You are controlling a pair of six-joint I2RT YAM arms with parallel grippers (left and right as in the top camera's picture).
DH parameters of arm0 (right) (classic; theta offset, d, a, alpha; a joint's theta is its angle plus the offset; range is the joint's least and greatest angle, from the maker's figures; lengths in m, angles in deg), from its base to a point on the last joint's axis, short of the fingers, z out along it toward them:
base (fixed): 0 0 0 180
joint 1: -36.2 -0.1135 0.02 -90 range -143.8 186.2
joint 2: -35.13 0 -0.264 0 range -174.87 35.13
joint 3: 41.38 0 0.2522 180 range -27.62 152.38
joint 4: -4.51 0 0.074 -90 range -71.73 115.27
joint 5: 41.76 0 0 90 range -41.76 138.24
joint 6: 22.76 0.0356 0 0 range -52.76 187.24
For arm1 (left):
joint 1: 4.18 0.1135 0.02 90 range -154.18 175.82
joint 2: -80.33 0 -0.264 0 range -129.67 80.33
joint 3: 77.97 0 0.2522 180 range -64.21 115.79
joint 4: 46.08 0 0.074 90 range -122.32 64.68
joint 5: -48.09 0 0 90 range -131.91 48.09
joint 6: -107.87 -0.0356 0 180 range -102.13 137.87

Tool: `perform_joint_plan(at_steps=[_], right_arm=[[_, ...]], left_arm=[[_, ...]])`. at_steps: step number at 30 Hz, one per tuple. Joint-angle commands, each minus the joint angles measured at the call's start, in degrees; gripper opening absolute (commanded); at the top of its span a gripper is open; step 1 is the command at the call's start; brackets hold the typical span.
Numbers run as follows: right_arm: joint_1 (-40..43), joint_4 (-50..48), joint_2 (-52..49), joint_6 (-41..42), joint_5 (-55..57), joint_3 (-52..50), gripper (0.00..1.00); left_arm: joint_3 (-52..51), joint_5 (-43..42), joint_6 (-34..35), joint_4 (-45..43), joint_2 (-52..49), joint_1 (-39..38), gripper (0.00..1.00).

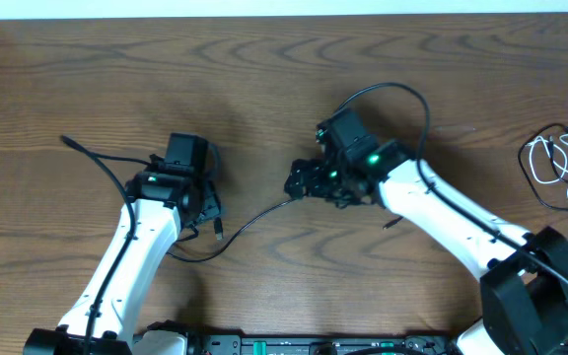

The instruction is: Untangle cables

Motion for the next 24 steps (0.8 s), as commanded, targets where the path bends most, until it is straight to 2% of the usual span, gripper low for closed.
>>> perform_joint_plan(at_steps=[1,5,9,20,24], right_arm=[[-3.0,-1.0,-1.7,10.2,5.7,-0.7,0.85],[-6.5,-3.9,-4.3,15.1,10.9,-0.7,0.8],[-9.3,-9.6,-7.9,15.3,11.0,-0.7,0.76],[-12.0,-17.7,-14.2,18.0,13.1,-0.7,0.79],[-11.6,-19.3,-14.3,18.9,17.6,-0.7,0.74]], left_arm=[[0.5,1.2,1.5,0.7,0.1,1.0,0.74],[0.5,1.2,1.5,0.6,0.1,1.0,0.75],[0.5,1.2,1.5,0.6,0.1,1.0,0.74],[0.5,1.2,1.5,0.7,0.1,1.0,0.74],[0.5,1.2,1.5,0.7,0.1,1.0,0.74]])
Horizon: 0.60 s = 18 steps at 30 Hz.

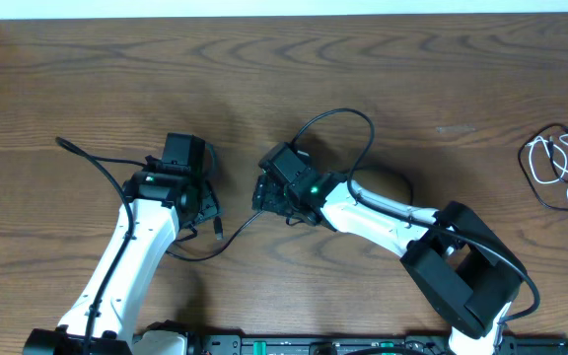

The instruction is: Untangle cables

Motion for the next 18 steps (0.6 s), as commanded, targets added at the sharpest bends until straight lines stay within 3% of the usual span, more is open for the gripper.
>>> perform_joint_plan(at_steps=[1,5,9,18], right_arm=[[0.3,-0.8,-1.1,1.6,6.2,-0.4,0.73],[0.3,-0.8,-1.1,1.5,10.0,-0.4,0.55],[0.2,-0.5,-1.1,1.5,10.1,-0.4,0.3],[0.4,0.2,-1.1,0.4,10.7,-0.4,0.03]], left_arm=[[0.5,1.2,0.3,0.3,0.1,0.3,0.74],[0.5,1.2,0.3,0.3,0.1,0.3,0.74],[0.5,1.2,0.3,0.3,0.1,0.3,0.75],[0.5,1.1,0.3,0.3,0.1,0.3,0.74]])
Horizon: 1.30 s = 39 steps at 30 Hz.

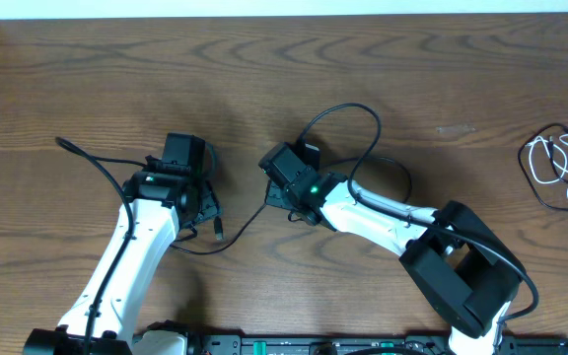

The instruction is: Untangle cables

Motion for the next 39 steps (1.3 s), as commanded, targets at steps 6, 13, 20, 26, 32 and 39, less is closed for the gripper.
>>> perform_joint_plan(at_steps=[6,13,20,26,32,39], right_arm=[[2.9,2.0,-0.3,-5.9,2.4,-0.4,0.01],[7.4,5.1,1.0,-9.4,0.3,-0.4,0.02],[7.9,3.1,1.0,-6.1,-12.2,-0.4,0.51],[6.0,-1.6,1.0,-3.7,-13.1,-0.4,0.58],[5.3,-4.9,1.0,-3.4,-6.6,-0.4,0.63],[4.7,-3.6,0.6,2.0,2.5,-0.4,0.54]], left_arm=[[0.5,1.2,0.3,0.3,0.1,0.3,0.75],[0.5,1.2,0.3,0.3,0.1,0.2,0.74],[0.5,1.2,0.3,0.3,0.1,0.2,0.74],[0.5,1.2,0.3,0.3,0.1,0.3,0.75],[0.5,1.2,0.3,0.3,0.1,0.2,0.74],[0.5,1.2,0.3,0.3,0.1,0.2,0.74]])
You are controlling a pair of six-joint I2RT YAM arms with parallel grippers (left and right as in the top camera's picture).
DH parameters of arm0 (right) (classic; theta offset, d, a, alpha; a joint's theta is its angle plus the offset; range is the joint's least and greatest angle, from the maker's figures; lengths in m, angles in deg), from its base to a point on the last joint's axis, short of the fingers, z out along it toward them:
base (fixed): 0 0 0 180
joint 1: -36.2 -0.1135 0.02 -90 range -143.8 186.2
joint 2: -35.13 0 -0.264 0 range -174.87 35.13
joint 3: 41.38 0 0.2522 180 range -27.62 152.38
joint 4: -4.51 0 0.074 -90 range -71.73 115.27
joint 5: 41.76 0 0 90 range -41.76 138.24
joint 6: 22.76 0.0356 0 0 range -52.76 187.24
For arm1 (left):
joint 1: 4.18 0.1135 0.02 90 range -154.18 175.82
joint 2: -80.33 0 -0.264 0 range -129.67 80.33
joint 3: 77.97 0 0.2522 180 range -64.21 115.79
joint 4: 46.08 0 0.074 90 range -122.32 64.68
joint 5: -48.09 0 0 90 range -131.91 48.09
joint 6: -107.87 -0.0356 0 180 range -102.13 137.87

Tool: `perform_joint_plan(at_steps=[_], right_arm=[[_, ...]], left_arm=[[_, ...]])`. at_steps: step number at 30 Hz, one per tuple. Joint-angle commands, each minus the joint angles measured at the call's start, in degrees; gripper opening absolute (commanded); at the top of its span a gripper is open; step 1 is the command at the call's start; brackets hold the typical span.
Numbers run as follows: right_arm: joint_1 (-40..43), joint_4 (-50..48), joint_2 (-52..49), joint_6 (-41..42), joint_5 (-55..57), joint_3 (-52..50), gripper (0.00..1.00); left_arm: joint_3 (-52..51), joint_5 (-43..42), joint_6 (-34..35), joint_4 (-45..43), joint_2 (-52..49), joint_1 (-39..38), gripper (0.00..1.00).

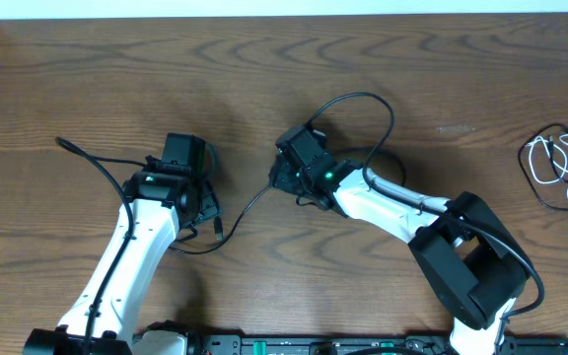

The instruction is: Untangle cables

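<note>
A thin black cable (248, 207) lies across the wooden table, seen only from overhead. Its far end (63, 144) rests at the left, and the cable then passes under my left arm. My left gripper (208, 205) sits low on it, apparently shut on the cable, with a small plug (219, 229) just below the fingers. From there the cable curves up and to the right into my right gripper (276, 181), which is shut on it near the table's middle.
A bundle of white cable (563, 163) with a black strand lies at the right edge. The black loop (363, 104) arching over my right wrist is the arm's own lead. Bare wood (264, 59) stretches along the far side.
My right gripper has moved slightly up and to the right with the cable in it, so the strand from the plug now rises more steeply. The left arm has not moved.
My right gripper held the cable right of centre, with slack lying towards the left arm. It was then further left, close to the left gripper. It stayed there at the following moment and now sits a little back, up and to the right. The left gripper stayed put throughout.
</note>
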Motion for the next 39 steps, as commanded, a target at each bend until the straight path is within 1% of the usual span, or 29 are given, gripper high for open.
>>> perform_joint_plan(at_steps=[1,4,9,11,13,16,19,22,23,26,29,33,36,39], right_arm=[[-0.7,0.5,0.3,5.4,7.7,-0.3,0.54],[-1.1,0.0,-0.9,7.9,9.5,-0.3,0.55],[-1.6,-3.1,-4.0,7.9,7.9,-0.3,0.56],[-2.0,-5.0,-5.4,7.9,6.7,-0.3,0.56],[-2.4,-5.7,-6.0,7.9,5.9,-0.3,0.52],[-2.4,-5.7,-6.0,6.8,5.9,-0.3,0.41],[-1.8,-5.4,-6.0,3.3,5.7,-0.3,0.23],[-0.9,-3.9,-6.0,0.9,4.9,-0.3,0.08],[0.0,-2.2,-5.5,-0.2,4.2,-0.3,0.01],[2.2,1.3,-3.7,-5.2,4.1,-0.3,0.01],[5.7,5.5,-0.2,-14.6,4.1,-0.2,0.01],[11.7,13.4,6.0,-24.0,4.1,0.2,0.01],[18.3,18.7,11.9,-29.7,3.6,1.0,0.01],[26.6,21.2,18.1,-35.5,2.1,2.6,0.01]], left_arm=[[0.5,1.1,0.3,0.3,0.1,0.2,0.75],[0.5,1.1,0.3,0.3,0.1,0.2,0.74],[0.5,1.1,0.3,0.4,0.1,0.2,0.74],[0.5,1.1,0.3,0.6,0.1,0.2,0.74],[0.5,1.1,0.3,0.5,0.1,0.2,0.75],[0.5,1.1,0.3,0.5,0.1,0.2,0.75],[0.5,1.1,0.3,0.5,0.1,0.2,0.74],[0.5,1.1,0.3,0.5,0.1,0.2,0.74],[0.5,1.1,0.3,0.5,0.1,0.2,0.74],[0.5,1.2,0.3,0.5,0.1,0.2,0.75],[0.5,1.2,0.3,0.5,0.1,0.2,0.74],[0.5,1.2,0.3,0.5,0.1,0.2,0.75],[0.5,1.1,0.3,0.6,0.1,0.2,0.74],[0.5,1.1,0.3,0.6,0.1,0.2,0.74]])
